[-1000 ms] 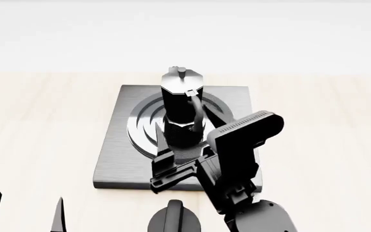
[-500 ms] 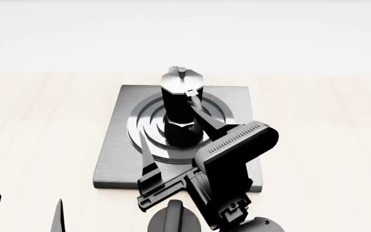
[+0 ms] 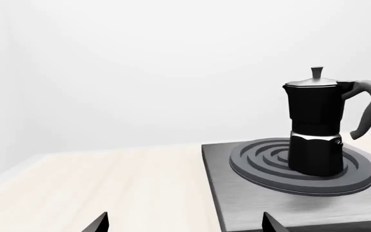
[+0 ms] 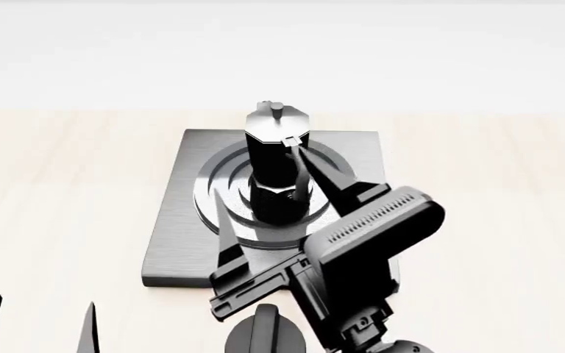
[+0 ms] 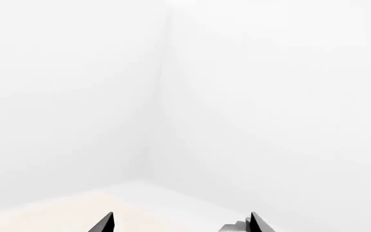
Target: Put the moka pot on the stove.
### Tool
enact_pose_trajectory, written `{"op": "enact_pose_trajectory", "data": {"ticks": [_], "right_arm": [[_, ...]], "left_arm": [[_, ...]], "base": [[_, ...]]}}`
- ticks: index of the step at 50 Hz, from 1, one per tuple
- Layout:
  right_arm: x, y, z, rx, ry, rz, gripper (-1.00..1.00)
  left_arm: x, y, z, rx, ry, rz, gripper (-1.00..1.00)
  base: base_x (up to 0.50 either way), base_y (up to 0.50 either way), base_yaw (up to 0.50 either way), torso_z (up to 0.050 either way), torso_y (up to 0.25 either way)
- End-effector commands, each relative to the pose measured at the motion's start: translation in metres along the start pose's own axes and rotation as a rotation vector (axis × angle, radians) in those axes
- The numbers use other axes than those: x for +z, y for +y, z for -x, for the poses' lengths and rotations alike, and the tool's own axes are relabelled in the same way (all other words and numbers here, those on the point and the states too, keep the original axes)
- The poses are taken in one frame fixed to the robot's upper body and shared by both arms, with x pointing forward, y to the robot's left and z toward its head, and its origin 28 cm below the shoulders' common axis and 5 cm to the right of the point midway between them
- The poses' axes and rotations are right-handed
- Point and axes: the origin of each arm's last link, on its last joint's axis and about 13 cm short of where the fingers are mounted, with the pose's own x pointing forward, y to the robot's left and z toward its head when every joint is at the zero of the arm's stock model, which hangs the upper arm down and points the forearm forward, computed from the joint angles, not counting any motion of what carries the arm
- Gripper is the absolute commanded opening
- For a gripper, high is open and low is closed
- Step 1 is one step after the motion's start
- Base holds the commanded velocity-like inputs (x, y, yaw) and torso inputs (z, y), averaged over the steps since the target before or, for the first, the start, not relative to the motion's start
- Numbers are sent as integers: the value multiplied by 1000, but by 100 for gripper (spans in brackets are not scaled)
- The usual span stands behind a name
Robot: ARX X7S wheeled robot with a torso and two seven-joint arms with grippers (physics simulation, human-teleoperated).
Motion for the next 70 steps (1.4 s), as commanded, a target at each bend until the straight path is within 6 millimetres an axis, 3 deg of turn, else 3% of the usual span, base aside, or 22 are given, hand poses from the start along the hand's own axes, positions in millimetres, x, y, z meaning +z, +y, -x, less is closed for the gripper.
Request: {"op": "enact_pose_trajectory", "data": {"ticks": [1,70], "right_arm": [[5,1,1,-4,-23,21,100],[42,-2,17,-80,-223,53,100]], "left_arm": [[3,1,-2,10,-4,24,100],[2,2,-4,5,-11,22,100]], "base": [[0,0,0,0,0],[0,0,0,0,0]]}}
